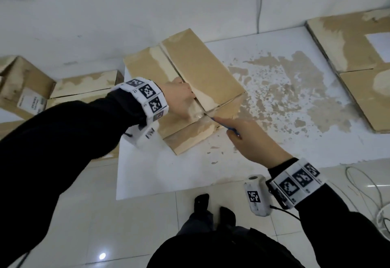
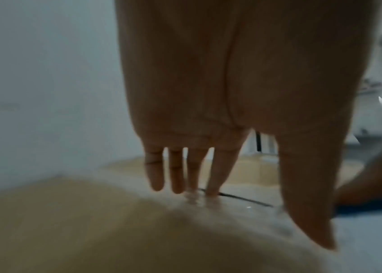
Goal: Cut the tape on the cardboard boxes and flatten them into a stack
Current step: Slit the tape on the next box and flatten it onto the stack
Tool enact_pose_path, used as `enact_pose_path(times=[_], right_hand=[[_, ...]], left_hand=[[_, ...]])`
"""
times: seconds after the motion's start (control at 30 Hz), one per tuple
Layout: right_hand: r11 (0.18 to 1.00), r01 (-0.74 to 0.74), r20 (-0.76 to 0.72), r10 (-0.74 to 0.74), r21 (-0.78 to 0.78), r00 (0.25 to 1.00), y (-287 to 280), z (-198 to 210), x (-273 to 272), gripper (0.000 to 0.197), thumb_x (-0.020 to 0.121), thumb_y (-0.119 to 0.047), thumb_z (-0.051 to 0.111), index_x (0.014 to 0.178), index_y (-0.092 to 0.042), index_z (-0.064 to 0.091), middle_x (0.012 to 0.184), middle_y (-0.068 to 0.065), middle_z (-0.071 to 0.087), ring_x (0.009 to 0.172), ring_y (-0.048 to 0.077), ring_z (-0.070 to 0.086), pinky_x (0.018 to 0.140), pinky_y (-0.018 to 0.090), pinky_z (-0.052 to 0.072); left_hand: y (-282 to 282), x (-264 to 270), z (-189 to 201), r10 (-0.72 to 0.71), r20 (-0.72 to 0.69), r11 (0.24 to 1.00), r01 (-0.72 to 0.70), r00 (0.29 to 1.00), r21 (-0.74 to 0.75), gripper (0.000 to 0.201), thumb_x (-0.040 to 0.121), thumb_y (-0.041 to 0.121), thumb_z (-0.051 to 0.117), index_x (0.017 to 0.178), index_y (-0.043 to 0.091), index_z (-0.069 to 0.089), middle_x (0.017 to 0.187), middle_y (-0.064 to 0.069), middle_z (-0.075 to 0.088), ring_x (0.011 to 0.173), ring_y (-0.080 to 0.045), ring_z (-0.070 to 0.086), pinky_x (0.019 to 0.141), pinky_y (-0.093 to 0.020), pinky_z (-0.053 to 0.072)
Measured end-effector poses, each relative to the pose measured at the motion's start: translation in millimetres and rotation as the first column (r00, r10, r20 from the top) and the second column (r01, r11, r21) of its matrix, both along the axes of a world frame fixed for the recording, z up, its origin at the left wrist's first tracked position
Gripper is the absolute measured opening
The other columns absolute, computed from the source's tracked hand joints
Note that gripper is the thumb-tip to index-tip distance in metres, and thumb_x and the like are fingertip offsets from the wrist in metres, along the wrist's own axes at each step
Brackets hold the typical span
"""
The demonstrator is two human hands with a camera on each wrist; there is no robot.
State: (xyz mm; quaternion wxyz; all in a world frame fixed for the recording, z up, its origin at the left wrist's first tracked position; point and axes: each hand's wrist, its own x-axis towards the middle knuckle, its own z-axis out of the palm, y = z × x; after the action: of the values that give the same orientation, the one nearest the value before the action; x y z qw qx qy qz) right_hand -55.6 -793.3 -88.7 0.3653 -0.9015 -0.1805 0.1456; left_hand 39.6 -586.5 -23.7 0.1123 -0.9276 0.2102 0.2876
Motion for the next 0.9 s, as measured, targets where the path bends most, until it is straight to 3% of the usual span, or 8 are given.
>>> enact_pose_path(times=[0.1,0.2,0.3,0.4,0.53,0.63,0.8,0.9], right_hand=[[0.999,-0.008,0.056,0.011,-0.05,0.998,-1,-1,-1,0.05,0.099,-0.012,0.037,0.142,-0.038,0.038,0.097,0.011,0.063,0.083,0.023,0.056,0.075,0.038,0.051],[0.992,-0.006,0.127,0.023,-0.128,0.992,2,4,-4,0.049,0.099,-0.01,0.037,0.142,-0.033,0.04,0.082,0.006,0.052,0.071,0.023,0.05,0.065,0.038,0.048],[0.954,0.052,0.273,0.032,-0.296,0.961,4,8,-6,0.052,0.096,-0.005,0.042,0.14,-0.033,0.043,0.078,0.003,0.047,0.06,0.024,0.047,0.046,0.034,0.037],[0.921,0.096,0.342,0.042,-0.377,0.939,0,12,-7,0.056,0.091,0.0,0.049,0.136,-0.034,0.049,0.072,0.002,0.045,0.049,0.022,0.041,0.039,0.025,0.018],[0.881,0.065,0.336,0.11,-0.469,0.935,6,16,-2,0.064,0.092,0.002,0.046,0.142,-0.036,0.038,0.075,0.001,0.038,0.049,0.014,0.028,0.042,0.026,0.014],[0.848,0.085,0.319,0.102,-0.523,0.942,16,25,-1,0.068,0.092,0.001,0.041,0.146,-0.037,0.026,0.078,-0.001,0.03,0.06,0.016,0.033,0.045,0.026,0.019],[0.824,0.171,0.318,0.011,-0.54,0.948,21,32,-10,0.067,0.091,0.001,0.043,0.146,-0.035,0.028,0.086,0.001,0.033,0.073,0.02,0.038,0.05,0.027,0.022],[0.824,0.178,0.313,0.0,-0.537,0.95,23,32,-8,0.064,0.092,0.001,0.041,0.144,-0.035,0.032,0.087,0.001,0.034,0.075,0.019,0.038,0.051,0.028,0.025]], left_hand=[[0,-6,-5,0.348,-0.197,0.86,-0.396,0.916,-0.321,0.054,0.094,0.036,0.053,0.14,0.01,0.044,0.147,-0.004,0.037,0.136,-0.025,0.034,0.113,-0.039,0.028],[-4,-10,-18,0.604,-0.35,0.495,-0.681,0.716,-0.539,0.047,0.087,0.034,0.061,0.127,0.008,0.06,0.135,-0.002,0.053,0.126,-0.022,0.047,0.111,-0.039,0.033],[-14,-13,-30,0.762,-0.42,0.157,-0.771,0.492,-0.617,0.06,0.072,0.047,0.072,0.121,0.013,0.065,0.122,0.0,0.063,0.112,-0.02,0.058,0.106,-0.036,0.04],[-21,-9,-33,0.801,-0.405,0.103,-0.769,0.44,-0.631,0.04,0.085,0.033,0.069,0.113,0.005,0.067,0.116,-0.007,0.066,0.106,-0.024,0.06,0.099,-0.033,0.045],[-28,-8,-31,0.807,-0.329,0.203,-0.753,0.49,-0.626,0.031,0.091,0.026,0.062,0.103,-0.002,0.066,0.115,-0.014,0.065,0.108,-0.027,0.06,0.088,-0.032,0.046],[-26,-9,-30,0.8,-0.382,0.144,-0.766,0.463,-0.627,0.032,0.09,0.02,0.063,0.116,0.002,0.061,0.121,-0.017,0.061,0.12,-0.032,0.055,0.065,-0.021,0.042],[-29,-10,-32,0.792,-0.432,0.053,-0.755,0.43,-0.654,0.031,0.088,0.012,0.064,0.114,-0.003,0.064,0.123,-0.017,0.062,0.115,-0.03,0.058,0.099,-0.035,0.046],[-30,-10,-35,0.799,-0.452,-0.014,-0.738,0.398,-0.674,0.022,0.085,0.01,0.068,0.104,-0.001,0.069,0.115,-0.016,0.067,0.11,-0.029,0.061,0.101,-0.04,0.046]])
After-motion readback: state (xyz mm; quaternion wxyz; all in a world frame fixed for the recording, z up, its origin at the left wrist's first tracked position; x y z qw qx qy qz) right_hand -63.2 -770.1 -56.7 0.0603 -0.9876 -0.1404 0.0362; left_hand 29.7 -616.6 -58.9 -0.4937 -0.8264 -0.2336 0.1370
